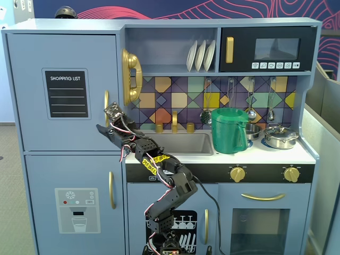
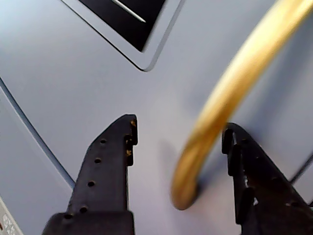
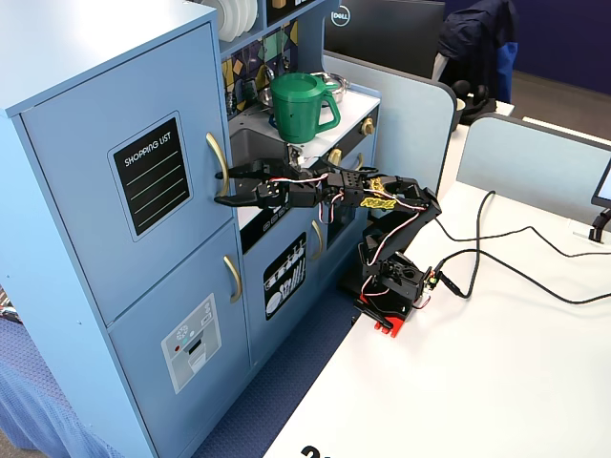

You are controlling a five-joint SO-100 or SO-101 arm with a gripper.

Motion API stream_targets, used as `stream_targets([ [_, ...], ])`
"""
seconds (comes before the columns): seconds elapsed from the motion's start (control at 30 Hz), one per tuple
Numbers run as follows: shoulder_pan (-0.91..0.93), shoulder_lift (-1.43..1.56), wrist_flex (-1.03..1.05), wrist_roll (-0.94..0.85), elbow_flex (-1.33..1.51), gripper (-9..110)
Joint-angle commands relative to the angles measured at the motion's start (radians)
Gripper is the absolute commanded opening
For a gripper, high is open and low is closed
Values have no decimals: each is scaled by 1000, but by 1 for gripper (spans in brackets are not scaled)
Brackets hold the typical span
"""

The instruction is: Open the left cabinet door

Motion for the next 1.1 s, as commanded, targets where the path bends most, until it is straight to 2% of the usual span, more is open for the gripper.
stream_targets([
  [0.0,-20,-21,-49,-6,-80,15],
  [0.27,-109,8,-57,-94,-61,14],
  [0.83,-293,305,-57,-250,279,14],
  [1.07,-299,354,-52,-278,296,14],
])
